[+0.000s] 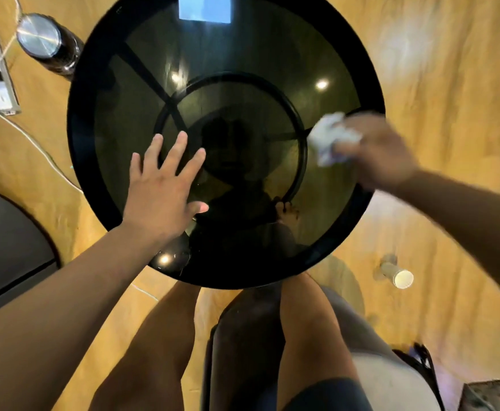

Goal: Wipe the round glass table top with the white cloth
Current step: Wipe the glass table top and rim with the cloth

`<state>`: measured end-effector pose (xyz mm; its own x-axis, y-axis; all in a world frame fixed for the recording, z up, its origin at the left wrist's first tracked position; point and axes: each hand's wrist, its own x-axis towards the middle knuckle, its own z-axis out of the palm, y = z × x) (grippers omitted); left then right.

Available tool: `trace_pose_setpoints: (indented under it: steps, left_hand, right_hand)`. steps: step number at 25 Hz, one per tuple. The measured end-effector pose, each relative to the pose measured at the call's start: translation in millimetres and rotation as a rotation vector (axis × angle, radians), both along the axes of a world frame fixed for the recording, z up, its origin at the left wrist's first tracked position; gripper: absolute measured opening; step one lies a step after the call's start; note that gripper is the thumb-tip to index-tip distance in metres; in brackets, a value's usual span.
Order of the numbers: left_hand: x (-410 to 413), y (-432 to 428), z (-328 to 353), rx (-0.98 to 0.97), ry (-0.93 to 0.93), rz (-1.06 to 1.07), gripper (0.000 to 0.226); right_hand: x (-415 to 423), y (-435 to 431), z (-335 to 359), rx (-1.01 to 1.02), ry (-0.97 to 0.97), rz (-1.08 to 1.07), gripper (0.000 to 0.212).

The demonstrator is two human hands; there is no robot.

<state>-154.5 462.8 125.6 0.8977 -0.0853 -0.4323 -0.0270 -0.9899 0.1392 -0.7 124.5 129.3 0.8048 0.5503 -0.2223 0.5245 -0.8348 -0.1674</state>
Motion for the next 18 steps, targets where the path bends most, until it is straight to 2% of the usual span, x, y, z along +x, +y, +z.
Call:
trace_pose_setpoints:
  steps: [1, 4, 6, 7, 9, 11, 13, 15, 16, 18]
  left_hand:
    - [0, -1, 1, -0.006, 0.009, 0.003, 0.093]
    - [2, -6, 9, -0.038, 0.039, 0.058, 0.087]
    - [-3, -7, 20, -0.135, -0.005, 0.123, 0.075]
    - [-7, -7, 28, -0.209, -0.040, 0.174, 0.068]
    - [-22, -5, 42, -0.349, -0.088, 0.313, 0.054]
    - [-37, -2, 52, -0.458, -0.080, 0.470, 0.042]
    - [-49, 2, 63, -0.585, -0.063, 0.620, 0.032]
    - [-47, -2, 78, -0.820, 0.017, 0.784, 0.026]
    - [-42, -6, 85, -0.982, 0.096, 0.854, 0.026]
    - [-26, -12, 97, -1.291, 0.248, 0.956, 0.043]
  right_hand:
    - [7, -4, -2, -0.029, 0.061, -0.024, 0.059]
    - [-1, 12, -5, -0.021, 0.012, -0.549, 0.034]
    - [-88, 41, 9, 0.091, 0.030, -0.746, 0.025]
    - [-149, 57, 19, 0.112, 0.109, -0.691, 0.021]
    - [-241, 88, 43, 0.084, 0.407, -0.433, 0.019]
    - [-267, 112, 49, 0.124, 0.745, -0.310, 0.027]
    - [-236, 133, 55, 0.307, 0.886, -0.516, 0.033]
    - [-174, 148, 73, 0.555, 0.866, -0.734, 0.036]
    - [-144, 153, 83, 0.699, 0.896, -0.830, 0.036]
    - [-102, 163, 102, 0.946, 1.134, -0.961, 0.036]
